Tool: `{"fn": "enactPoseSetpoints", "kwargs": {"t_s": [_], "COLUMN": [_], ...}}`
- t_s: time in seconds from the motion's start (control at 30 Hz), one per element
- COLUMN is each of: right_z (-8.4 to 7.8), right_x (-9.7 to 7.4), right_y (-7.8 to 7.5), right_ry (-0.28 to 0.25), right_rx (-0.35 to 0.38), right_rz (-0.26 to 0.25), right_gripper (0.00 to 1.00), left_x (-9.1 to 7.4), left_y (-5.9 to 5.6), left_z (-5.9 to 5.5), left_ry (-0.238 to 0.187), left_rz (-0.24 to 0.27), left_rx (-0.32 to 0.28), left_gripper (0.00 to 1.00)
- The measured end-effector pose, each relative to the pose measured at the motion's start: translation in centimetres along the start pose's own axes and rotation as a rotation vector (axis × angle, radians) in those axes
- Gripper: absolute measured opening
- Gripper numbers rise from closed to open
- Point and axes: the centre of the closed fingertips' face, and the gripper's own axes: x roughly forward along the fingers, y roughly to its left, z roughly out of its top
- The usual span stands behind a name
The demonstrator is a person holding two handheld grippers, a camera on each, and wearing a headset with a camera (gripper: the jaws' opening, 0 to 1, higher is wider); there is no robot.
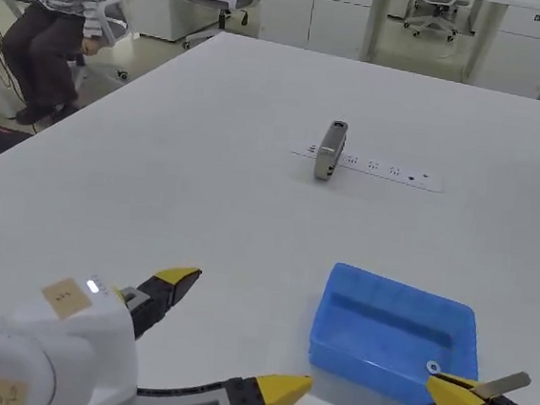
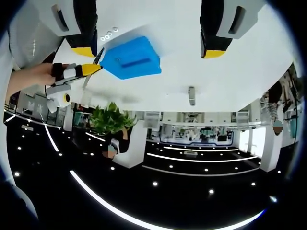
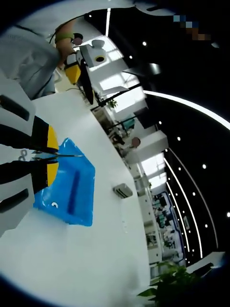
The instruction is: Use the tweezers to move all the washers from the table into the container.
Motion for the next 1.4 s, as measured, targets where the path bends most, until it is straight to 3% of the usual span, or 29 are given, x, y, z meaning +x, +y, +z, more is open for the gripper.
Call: {"fn": "enactPoseSetpoints", "kwargs": {"t_s": [0.4,1.17,1.4], "right_z": [-2.4,-3.7,-3.7], "right_x": [-0.2,0.1,0.3], "right_y": [-0.7,-0.9,-0.3], "right_ry": [0.086,0.156,0.174], "right_rx": [-0.010,-0.048,-0.134], "right_rz": [-0.017,-0.027,-0.019], "right_gripper": [0.04,0.04,0.04], "left_x": [0.0,0.1,0.1], "left_y": [0.0,-0.4,-0.4], "left_z": [-0.3,-0.7,-0.7], "left_ry": [0.015,0.044,0.047], "left_rz": [-0.001,-0.019,-0.016], "left_rx": [0.009,0.022,0.027], "left_gripper": [0.89,0.88,0.88]}}
